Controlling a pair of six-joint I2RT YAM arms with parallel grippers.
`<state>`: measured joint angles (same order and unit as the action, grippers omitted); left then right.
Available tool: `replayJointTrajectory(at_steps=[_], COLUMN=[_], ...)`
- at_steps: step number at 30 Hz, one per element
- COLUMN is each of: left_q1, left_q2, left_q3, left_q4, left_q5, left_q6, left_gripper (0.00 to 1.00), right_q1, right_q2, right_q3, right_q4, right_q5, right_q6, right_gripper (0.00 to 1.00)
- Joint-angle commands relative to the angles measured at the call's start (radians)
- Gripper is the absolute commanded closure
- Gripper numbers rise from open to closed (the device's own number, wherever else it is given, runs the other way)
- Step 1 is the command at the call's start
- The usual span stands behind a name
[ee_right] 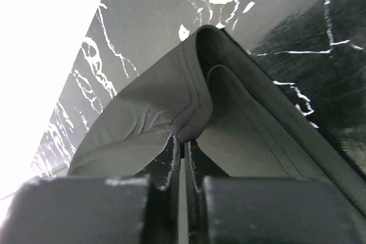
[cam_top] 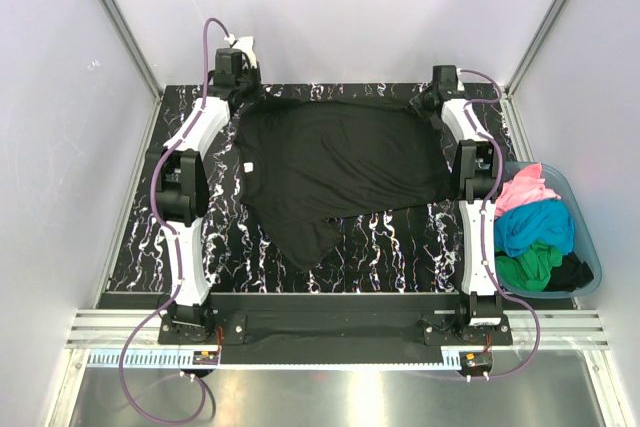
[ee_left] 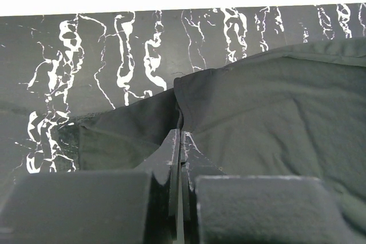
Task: Fold and stack the t-shirts
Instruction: Flatten the tshirt out, then fold the tshirt
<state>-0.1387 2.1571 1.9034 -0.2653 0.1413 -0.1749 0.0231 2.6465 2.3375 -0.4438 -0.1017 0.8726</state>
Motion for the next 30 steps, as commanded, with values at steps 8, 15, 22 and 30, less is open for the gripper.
replayJointTrajectory(at_steps=[8,15,22,30], left_q1=[-0.002,-0.002,-0.013,-0.044], left_q2=[-0.111,-0.180,-0.232,-0.256], left_q3=[-0.053,-0.174,-0.260,-0.294], left_q4=[-0.020,-0.057,-0.084,-0.175], left_q5=[-0.138,-0.138,-0.118,-0.138], left_q6=[0.103,0.114,0.107,0.035], left_gripper=[1.00,1.00,1.00,1.00], right_q1=[-0.081,-0.098,-0.100,-0.104], right_q2=[-0.028,-0.045,-0.109,-0.183], right_q3=[0.077,0.049,-0.041,-0.174], right_q4=[-0.010,0.040,0.096,0.106], right_q5=[0.021,-0.127,-0.200,-0.201], right_q6=[-0.136,-0.221,-0.245,-0.265], right_gripper=[1.00,1.00,1.00,1.00])
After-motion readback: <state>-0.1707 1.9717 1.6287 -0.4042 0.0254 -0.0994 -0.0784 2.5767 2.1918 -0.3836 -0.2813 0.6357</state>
